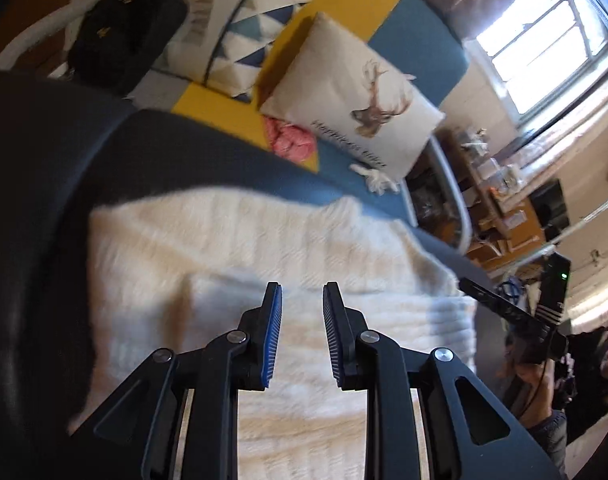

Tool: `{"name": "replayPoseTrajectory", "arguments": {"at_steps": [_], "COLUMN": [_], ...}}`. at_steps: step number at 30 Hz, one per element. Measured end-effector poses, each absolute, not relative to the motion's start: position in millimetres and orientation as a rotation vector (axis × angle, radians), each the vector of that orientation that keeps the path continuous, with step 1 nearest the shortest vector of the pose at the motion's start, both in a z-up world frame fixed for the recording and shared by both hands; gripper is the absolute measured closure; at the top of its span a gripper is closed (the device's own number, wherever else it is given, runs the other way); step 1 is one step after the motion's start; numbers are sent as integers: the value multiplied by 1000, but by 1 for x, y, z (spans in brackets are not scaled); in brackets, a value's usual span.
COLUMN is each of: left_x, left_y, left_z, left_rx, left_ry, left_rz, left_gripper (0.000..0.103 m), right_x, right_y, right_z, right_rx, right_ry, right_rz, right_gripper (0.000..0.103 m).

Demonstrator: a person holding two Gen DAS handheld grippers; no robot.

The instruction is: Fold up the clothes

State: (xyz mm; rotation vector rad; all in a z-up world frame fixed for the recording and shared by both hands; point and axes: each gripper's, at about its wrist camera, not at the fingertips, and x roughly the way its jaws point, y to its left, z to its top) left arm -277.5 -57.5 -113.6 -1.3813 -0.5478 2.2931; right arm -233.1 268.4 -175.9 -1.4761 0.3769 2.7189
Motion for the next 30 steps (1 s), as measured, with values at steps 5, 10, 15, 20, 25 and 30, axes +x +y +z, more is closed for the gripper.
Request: {"name": "replayPoseTrajectory", "arguments": {"at_steps": [5,10,15,20,25,30], "left_x": [-312,-341,-352,-363,-363,-368], "left_y": [-22,8,35,52,64,64], "left_z": [-110,-122,-129,-141,-143,-142], "left_rx": [-1412,-1442,-1396,-1416,-1384,-1394], "left_ry": [-320,-101,149,270,377,397], "left_rz": [2299,2268,2269,2188,2100,2045], "left_gripper": [80,80,80,69,54,54], "right_x": [-269,-299,-308,-306,-309,-330], "right_y": [239,212,211,204,209,200], "right_z": [-189,-210,-215,-216,-202,-214], "right_rx": [-1644,-1818,-1840,-1840,-1864,-2023], "right_ry": [164,-52,-66,-196,-111,-99], "right_rz": [2759,2737,2766,2777,2879,2815], "right_gripper": [77,76,82,90,73,68]}}
